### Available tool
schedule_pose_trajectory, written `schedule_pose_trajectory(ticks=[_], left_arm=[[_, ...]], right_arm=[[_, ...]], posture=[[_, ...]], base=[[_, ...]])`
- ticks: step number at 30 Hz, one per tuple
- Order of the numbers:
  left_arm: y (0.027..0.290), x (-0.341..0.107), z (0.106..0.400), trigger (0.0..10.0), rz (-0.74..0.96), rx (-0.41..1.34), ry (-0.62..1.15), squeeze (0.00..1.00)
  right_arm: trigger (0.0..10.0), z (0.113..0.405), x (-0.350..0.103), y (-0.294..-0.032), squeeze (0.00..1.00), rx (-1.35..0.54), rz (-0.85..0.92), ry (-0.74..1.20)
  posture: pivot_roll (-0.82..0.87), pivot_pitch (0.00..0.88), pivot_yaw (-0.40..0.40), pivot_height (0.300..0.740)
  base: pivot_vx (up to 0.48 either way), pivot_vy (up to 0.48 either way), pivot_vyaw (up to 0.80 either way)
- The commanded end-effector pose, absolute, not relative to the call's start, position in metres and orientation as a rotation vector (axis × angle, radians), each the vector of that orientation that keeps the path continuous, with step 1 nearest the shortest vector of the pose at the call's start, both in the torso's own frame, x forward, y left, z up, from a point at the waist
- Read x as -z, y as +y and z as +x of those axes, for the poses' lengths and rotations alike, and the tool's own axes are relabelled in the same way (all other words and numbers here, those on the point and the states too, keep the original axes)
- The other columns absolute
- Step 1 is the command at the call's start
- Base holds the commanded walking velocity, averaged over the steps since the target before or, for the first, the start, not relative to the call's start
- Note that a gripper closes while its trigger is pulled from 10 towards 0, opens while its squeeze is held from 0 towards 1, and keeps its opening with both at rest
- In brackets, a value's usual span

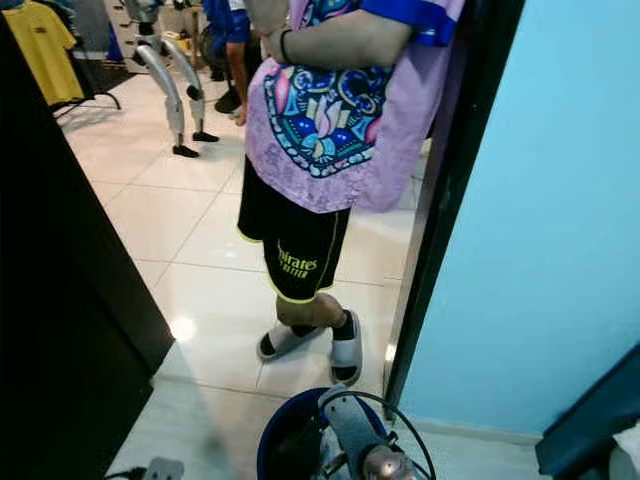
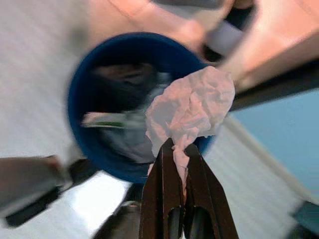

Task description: Clean up the room

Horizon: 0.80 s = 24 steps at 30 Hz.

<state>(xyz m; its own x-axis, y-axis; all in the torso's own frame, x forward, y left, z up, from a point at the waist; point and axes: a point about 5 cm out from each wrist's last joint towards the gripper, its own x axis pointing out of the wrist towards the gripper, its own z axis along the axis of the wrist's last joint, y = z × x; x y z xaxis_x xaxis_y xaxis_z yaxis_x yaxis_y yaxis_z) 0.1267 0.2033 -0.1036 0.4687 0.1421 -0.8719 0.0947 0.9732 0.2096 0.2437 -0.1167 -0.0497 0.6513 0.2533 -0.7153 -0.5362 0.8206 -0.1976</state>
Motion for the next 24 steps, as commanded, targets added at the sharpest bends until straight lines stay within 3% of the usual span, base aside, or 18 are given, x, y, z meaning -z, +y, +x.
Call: schedule_pose_trajectory(ticks=[1, 3, 4, 6, 7, 12, 22, 23, 24], left_arm=[[0.206, 0.105, 0.121, 10.0, 0.265, -0.016, 1.11, 0.0], [0.207, 0.105, 0.12, 10.0, 0.271, -0.009, 1.11, 0.0], [0.208, 0.105, 0.12, 10.0, 0.274, -0.004, 1.11, 0.0], [0.209, 0.105, 0.121, 10.0, 0.28, 0.004, 1.108, 0.0], [0.21, 0.104, 0.122, 10.0, 0.283, 0.004, 1.106, 0.0], [0.211, 0.103, 0.126, 10.0, 0.292, 0.008, 1.098, 0.0], [0.207, 0.102, 0.132, 10.0, 0.304, 0.028, 1.085, 0.0], [0.206, 0.102, 0.131, 10.0, 0.306, 0.034, 1.087, 0.0], [0.205, 0.102, 0.131, 10.0, 0.308, 0.04, 1.089, 0.0]], right_arm=[[10.0, 0.246, 0.049, -0.117, 0.0, -0.453, -0.429, 0.732], [10.0, 0.26, 0.037, -0.113, 0.0, -0.433, -0.353, 0.677], [10.0, 0.267, 0.031, -0.111, 0.49, -0.422, -0.316, 0.65], [10.0, 0.275, 0.024, -0.109, 0.49, -0.406, -0.287, 0.622], [10.0, 0.277, 0.022, -0.108, 1.0, -0.403, -0.277, 0.614], [10.0, 0.28, 0.02, -0.106, 1.0, -0.399, -0.268, 0.608], [10.0, 0.258, 0.04, -0.121, 1.0, -0.356, -0.248, 0.716], [10.0, 0.251, 0.046, -0.128, 0.79, -0.334, -0.256, 0.748], [10.0, 0.242, 0.052, -0.136, 0.01, -0.313, -0.264, 0.783]], posture=[[0.07, 0.095, -0.057, 0.737], [0.08, 0.104, -0.053, 0.737], [0.07, 0.105, -0.05, 0.737], [0.07, 0.105, -0.05, 0.737], [0.07, 0.104, -0.048, 0.737], [0.07, 0.104, -0.043, 0.737], [0.05, 0.101, -0.041, 0.737], [0.04, 0.101, -0.038, 0.737], [0.03, 0.1, -0.037, 0.737]], base=[[0.0, 0.0, 0.0], [0.0, 0.0, 0.0], [0.0, 0.0, 0.0], [0.0, 0.0, 0.0], [0.0, 0.0, 0.0], [0.0, 0.0, 0.0], [0.0, 0.0, 0.0], [0.0, 0.0, 0.0], [0.0, 0.0, 0.0]])
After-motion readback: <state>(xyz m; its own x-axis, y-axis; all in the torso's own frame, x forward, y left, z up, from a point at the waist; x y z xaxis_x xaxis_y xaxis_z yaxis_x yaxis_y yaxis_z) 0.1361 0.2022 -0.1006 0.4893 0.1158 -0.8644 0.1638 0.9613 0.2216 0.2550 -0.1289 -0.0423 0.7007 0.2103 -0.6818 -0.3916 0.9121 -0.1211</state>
